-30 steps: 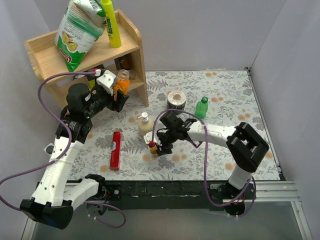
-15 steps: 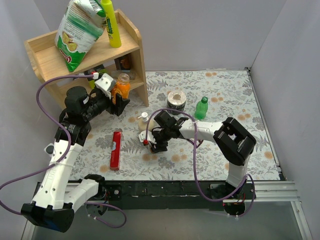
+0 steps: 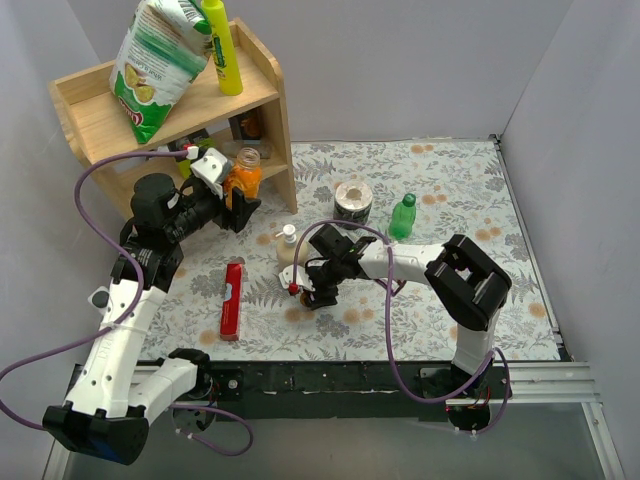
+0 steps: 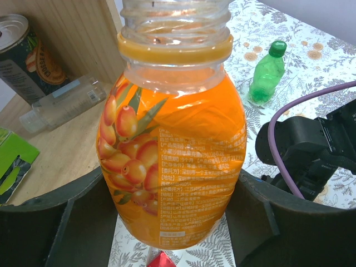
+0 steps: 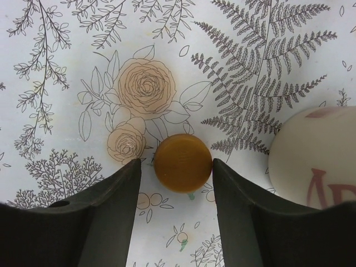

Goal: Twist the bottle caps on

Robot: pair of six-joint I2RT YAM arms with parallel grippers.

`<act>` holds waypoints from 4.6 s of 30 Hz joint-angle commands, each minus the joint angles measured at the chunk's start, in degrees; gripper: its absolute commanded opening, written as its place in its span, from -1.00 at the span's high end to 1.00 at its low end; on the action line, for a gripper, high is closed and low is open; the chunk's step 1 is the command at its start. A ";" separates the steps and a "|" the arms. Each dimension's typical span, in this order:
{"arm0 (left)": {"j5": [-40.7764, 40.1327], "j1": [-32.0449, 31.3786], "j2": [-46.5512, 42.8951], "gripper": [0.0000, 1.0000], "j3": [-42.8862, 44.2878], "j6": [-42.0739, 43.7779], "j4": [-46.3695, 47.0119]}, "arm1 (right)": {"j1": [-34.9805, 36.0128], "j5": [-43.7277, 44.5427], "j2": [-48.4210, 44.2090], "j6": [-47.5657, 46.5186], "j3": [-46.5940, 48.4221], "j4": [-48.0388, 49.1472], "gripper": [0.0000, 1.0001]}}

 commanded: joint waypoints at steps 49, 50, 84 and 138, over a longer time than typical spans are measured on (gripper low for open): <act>24.95 -14.70 6.71 1.00 -7.82 27.60 -2.38 | -16.17 -20.09 -34.38 14.36 28.01 -18.67 0.50; 24.77 -16.71 8.11 1.00 -7.47 25.14 -0.72 | -16.08 -20.26 -34.39 13.82 28.19 -19.20 0.49; 20.63 -21.21 6.10 1.00 -9.58 23.62 9.84 | -10.55 -17.71 -32.54 -0.33 25.47 -31.06 0.45; -13.99 -22.97 9.79 1.00 -11.95 3.32 32.43 | -8.87 15.85 -11.27 51.52 41.63 -25.27 0.89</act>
